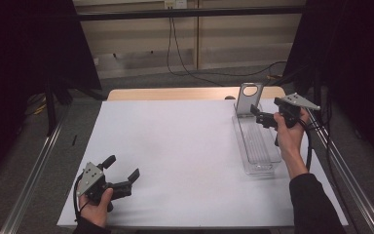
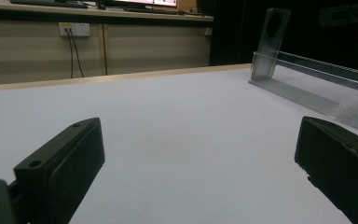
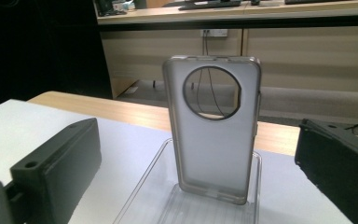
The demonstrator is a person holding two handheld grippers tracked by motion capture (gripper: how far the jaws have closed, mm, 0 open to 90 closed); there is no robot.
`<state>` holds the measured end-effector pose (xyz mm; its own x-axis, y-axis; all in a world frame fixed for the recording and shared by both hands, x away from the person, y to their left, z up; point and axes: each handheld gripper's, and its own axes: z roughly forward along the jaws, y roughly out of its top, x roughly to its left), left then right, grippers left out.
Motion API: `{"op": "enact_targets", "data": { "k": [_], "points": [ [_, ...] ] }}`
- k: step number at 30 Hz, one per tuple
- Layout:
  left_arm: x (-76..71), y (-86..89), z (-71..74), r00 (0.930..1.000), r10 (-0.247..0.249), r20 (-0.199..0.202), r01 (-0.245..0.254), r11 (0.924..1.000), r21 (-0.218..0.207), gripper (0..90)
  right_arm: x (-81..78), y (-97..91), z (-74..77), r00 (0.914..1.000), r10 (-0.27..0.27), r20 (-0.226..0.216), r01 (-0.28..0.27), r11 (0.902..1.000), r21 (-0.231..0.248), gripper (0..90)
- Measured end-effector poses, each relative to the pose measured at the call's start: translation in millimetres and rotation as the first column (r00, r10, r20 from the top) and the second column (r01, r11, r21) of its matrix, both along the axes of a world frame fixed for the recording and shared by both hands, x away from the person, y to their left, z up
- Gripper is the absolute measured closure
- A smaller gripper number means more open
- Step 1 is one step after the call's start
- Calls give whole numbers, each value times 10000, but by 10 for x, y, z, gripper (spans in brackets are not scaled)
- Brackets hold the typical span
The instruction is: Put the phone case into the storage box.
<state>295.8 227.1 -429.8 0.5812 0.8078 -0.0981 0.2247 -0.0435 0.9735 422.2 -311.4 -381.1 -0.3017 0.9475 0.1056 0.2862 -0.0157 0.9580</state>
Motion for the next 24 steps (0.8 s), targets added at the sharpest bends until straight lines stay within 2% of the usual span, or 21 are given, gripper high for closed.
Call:
{"op": "enact_targets", "data": {
  "k": [6,11,13,19,24],
  "points": [
    [-11,-8,2,10000,-29,-17,29,10000,36,15,-159,-11,35,9992,255,292,-254,9997,-56,0],
    [-13,-28,9,10000,-18,4,18,10000,-92,15,-269,-36,11,9989,203,426,-198,9997,-123,0],
    [-12,-21,10,10000,-31,23,31,10000,-30,15,-310,-38,0,9988,248,431,-246,9997,-43,0],
    [-12,-7,14,10000,17,50,-17,10000,-28,15,-455,-71,7,9979,207,611,-192,9995,-253,0],
    [-10,-6,7,10000,39,18,-39,10000,6,15,-543,-120,-45,9979,140,636,-126,9997,-228,0]
  ]
}}
